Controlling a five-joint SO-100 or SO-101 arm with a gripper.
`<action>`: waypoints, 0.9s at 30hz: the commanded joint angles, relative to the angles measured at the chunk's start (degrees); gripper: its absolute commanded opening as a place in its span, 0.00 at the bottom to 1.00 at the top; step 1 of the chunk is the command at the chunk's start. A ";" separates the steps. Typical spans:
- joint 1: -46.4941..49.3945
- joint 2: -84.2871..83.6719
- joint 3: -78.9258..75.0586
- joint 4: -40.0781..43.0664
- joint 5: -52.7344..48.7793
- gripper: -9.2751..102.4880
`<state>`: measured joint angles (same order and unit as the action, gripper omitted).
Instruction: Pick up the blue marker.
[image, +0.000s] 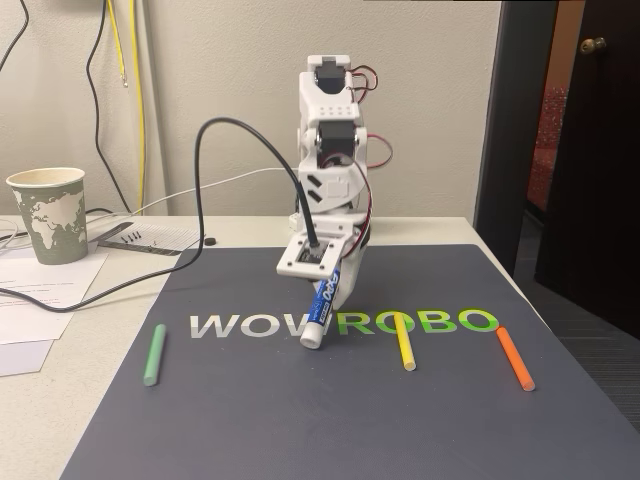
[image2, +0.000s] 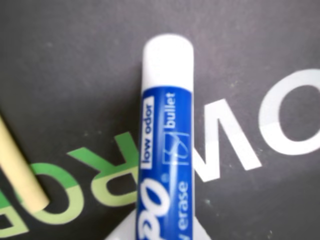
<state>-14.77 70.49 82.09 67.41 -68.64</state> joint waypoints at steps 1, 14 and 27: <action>-0.97 3.69 -7.56 5.80 1.32 0.08; -1.14 9.23 -19.25 19.95 4.31 0.08; 0.00 18.37 -23.82 22.06 14.15 0.08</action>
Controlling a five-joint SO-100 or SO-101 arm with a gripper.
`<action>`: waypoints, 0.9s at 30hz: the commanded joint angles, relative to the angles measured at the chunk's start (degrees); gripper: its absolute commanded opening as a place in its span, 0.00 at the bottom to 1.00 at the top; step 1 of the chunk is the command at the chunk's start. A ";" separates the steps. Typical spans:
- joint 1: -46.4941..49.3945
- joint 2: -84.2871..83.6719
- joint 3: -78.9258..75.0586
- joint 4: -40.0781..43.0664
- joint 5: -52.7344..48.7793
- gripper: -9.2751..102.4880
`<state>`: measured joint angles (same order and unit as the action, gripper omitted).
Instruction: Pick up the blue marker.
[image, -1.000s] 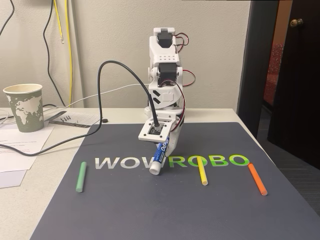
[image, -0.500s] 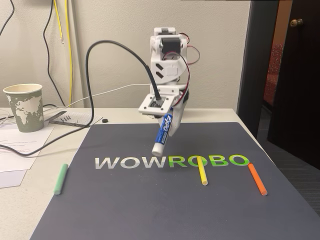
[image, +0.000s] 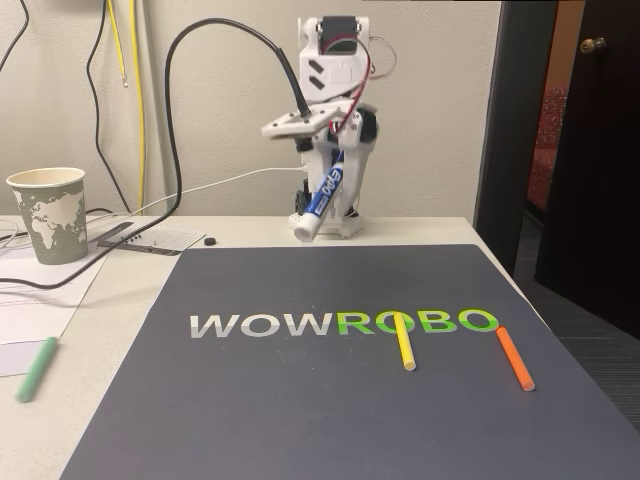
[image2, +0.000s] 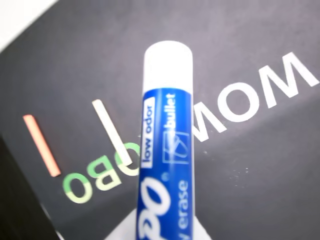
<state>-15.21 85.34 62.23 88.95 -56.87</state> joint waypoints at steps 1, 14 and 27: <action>0.53 3.69 -4.83 0.44 3.43 0.08; 1.76 4.48 -11.87 -0.62 14.77 0.08; 5.54 5.71 -11.25 -12.39 42.01 0.08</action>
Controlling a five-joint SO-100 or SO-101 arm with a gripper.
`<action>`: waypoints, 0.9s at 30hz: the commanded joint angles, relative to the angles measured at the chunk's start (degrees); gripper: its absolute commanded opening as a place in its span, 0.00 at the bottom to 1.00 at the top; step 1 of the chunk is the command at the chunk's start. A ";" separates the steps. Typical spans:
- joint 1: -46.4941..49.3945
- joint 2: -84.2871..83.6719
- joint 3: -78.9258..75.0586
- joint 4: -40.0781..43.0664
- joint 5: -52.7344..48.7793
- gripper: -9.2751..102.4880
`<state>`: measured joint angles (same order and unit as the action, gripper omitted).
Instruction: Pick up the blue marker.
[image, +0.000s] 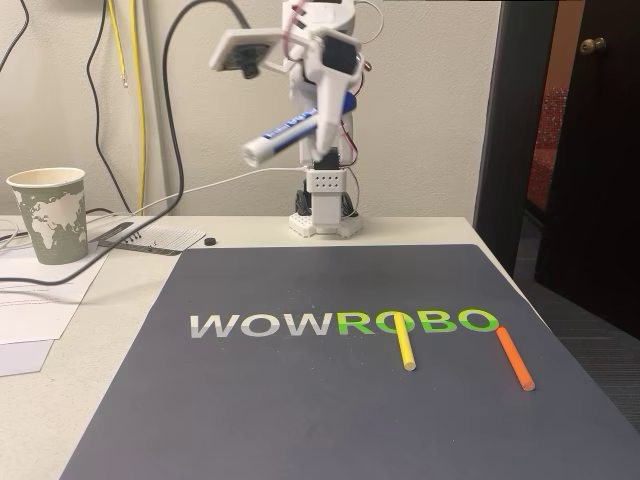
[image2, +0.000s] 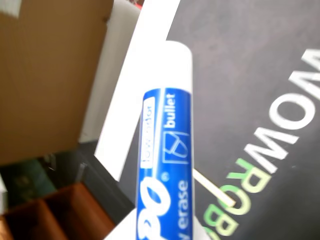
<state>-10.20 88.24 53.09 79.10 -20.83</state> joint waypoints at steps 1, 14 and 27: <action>0.79 2.72 -2.11 -3.16 7.56 0.08; 5.27 3.34 -2.11 -4.92 18.54 0.08; 7.03 4.48 -2.11 -4.92 21.88 0.08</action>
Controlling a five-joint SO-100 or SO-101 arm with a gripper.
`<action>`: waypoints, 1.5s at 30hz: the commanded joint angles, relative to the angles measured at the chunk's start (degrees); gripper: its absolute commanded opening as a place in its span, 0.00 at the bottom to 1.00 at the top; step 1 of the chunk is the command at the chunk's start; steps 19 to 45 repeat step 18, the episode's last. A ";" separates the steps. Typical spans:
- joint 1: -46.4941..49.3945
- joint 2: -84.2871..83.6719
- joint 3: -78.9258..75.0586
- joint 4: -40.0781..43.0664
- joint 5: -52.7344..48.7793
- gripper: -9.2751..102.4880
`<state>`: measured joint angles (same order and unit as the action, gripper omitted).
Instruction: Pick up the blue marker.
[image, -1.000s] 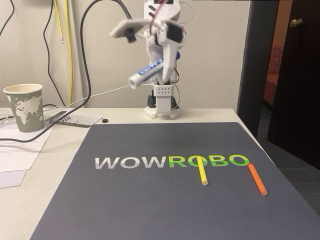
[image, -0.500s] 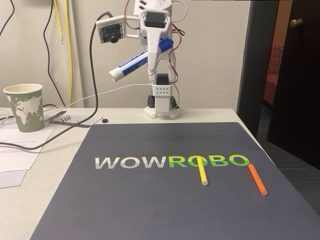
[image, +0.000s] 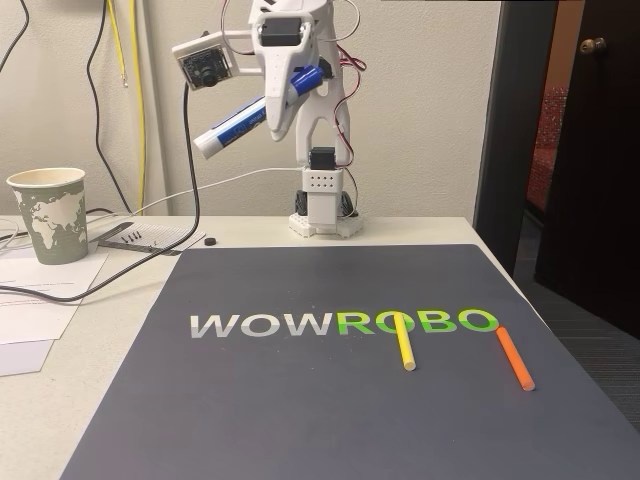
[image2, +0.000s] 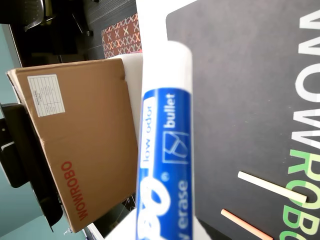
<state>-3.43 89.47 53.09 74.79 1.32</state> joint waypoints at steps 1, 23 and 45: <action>0.26 3.25 -2.11 -0.53 -0.44 0.08; 0.97 3.78 -2.11 -0.62 -0.53 0.08; 0.97 3.78 -2.11 -0.62 -0.53 0.08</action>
